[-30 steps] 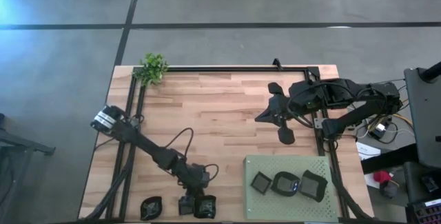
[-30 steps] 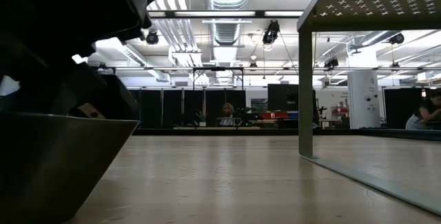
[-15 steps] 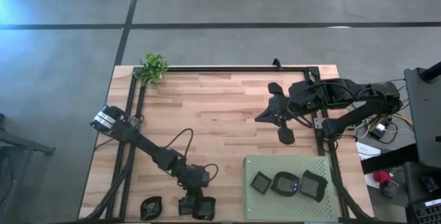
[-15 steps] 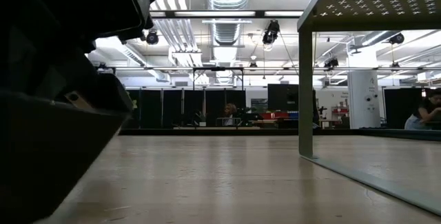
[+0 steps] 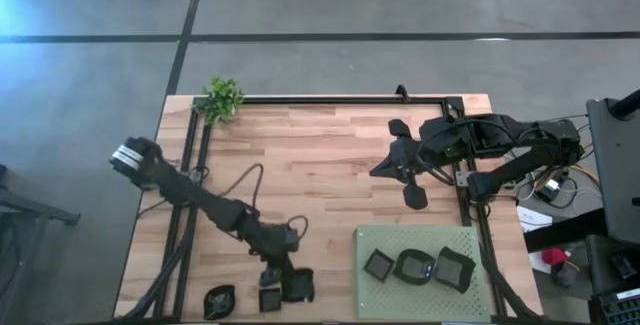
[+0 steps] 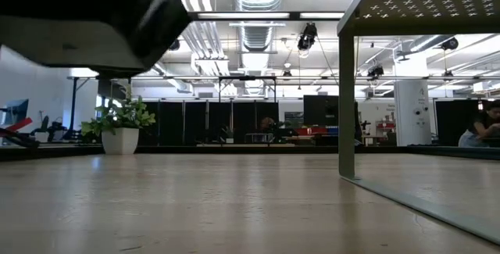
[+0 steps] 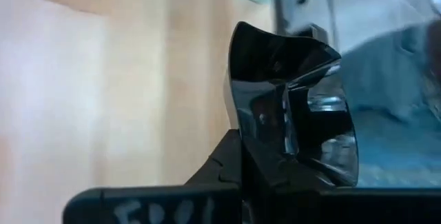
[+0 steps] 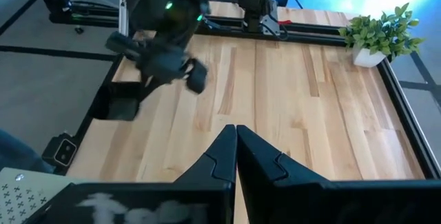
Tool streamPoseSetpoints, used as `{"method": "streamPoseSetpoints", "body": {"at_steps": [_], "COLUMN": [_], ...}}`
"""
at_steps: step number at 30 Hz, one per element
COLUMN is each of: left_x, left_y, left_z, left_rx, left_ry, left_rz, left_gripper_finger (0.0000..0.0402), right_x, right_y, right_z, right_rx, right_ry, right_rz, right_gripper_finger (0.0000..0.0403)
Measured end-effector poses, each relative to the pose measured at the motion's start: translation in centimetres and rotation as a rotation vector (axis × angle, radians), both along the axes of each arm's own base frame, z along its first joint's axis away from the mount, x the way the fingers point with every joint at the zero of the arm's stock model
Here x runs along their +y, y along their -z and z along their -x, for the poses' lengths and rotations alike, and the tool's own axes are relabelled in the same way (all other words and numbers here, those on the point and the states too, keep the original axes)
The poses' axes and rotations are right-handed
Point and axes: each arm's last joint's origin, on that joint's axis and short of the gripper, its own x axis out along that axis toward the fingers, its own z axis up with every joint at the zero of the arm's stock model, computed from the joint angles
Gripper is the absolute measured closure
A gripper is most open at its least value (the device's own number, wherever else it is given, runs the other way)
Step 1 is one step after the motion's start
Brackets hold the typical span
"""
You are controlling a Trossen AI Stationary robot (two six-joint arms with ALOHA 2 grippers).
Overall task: Pick & Place Mini shaped plates
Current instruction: Stack the distorted square plate on the distorted square plates on the shelf
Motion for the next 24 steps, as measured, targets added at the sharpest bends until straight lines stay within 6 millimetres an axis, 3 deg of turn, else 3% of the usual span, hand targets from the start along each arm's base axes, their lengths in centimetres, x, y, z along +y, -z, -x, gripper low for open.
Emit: {"method": "streamPoseSetpoints", "body": {"at_steps": [14, 24], "left_x": [6.2, 9.6], "left_y": [-5.6, -11.1], "left_z": [5.1, 3.3], "left_rx": [0.108, -0.105], "left_ry": [-0.261, -0.439], "left_rz": [-0.233, -0.356], "left_gripper_finger": [0.0401, 0.0401], "right_x": [0.0, 0.0], "right_y": [0.0, 0.0], "right_z": [0.0, 0.0], "right_rx": [-0.003, -0.003], "right_ry": [-0.004, -0.003], "right_rz": [0.006, 0.004], "right_gripper_finger": [0.0394, 0.0394]}}
